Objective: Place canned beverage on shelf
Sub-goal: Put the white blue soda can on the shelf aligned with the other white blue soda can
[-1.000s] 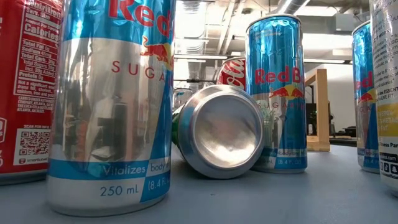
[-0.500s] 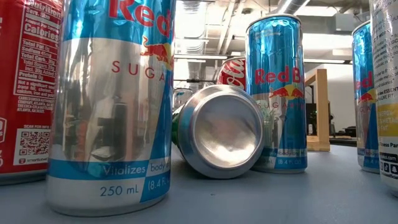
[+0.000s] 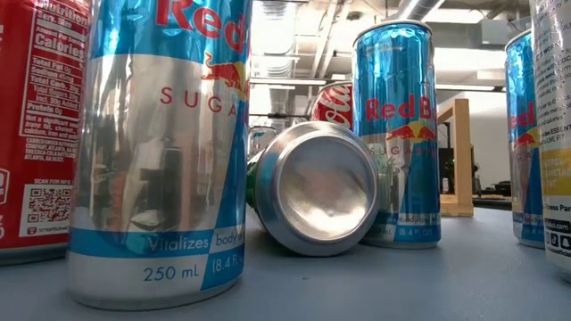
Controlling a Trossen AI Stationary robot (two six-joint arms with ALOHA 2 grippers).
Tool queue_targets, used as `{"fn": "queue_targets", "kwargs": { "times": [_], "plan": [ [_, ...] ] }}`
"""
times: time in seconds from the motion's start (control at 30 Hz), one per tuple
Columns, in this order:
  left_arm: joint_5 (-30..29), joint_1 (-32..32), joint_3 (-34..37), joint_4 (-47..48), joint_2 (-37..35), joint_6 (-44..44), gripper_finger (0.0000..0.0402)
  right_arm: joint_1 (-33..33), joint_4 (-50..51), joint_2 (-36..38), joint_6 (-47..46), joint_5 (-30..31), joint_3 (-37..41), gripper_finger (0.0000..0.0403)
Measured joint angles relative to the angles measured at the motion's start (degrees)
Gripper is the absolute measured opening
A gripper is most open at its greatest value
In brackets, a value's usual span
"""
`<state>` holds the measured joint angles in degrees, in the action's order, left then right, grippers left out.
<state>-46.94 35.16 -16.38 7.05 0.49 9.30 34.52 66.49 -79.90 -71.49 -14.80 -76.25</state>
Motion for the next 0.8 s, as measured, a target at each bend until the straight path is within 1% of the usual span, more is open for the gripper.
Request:
{"fn": "queue_targets", "kwargs": {
  "times": [0.17, 0.3, 0.37, 0.43, 0.47, 0.6, 0.7, 0.8],
  "plan": [
    [-0.19, 0.0, 0.0, -0.02, 0.0, 0.02, 0.0341, 6.48, 0.35, -0.64, -4.64, 8.69, -0.08, 0.0334],
    [-0.9, 0.0, 0.0, -0.02, 0.0, 0.42, 0.0341, 8.45, 8.11, -1.47, -5.69, 12.33, -2.39, 0.0334],
    [-0.9, 0.0, 0.0, 0.0, 0.0, 0.6, 0.0341, 8.77, 13.01, -2.18, -4.77, 16.68, -4.58, 0.0334],
    [-0.91, 0.0, 0.0, 0.0, -0.02, 0.97, 0.0341, 9.36, 16.28, -3.32, -2.64, 21.66, -7.32, 0.0333],
    [-0.9, 0.0, 0.0, 0.0, 0.0, 1.04, 0.0341, 9.37, 17.37, -3.84, -1.54, 23.18, -8.85, 0.0333],
    [-1.38, 0.0, 0.0, 0.02, 0.0, 1.07, 0.0341, 9.37, 17.77, -5.09, 2.29, 26.52, -13.56, 0.0333],
    [-1.96, -0.02, 0.01, 0.03, 0.0, 1.29, 0.0341, 8.91, 14.98, -5.75, 3.26, 26.06, -14.99, 0.0333],
    [-1.97, -0.02, 0.0, 0.16, 0.0, 1.31, 0.0341, 8.39, 10.75, -5.75, 4.24, 23.65, -14.9, 0.0333]
  ]
}}
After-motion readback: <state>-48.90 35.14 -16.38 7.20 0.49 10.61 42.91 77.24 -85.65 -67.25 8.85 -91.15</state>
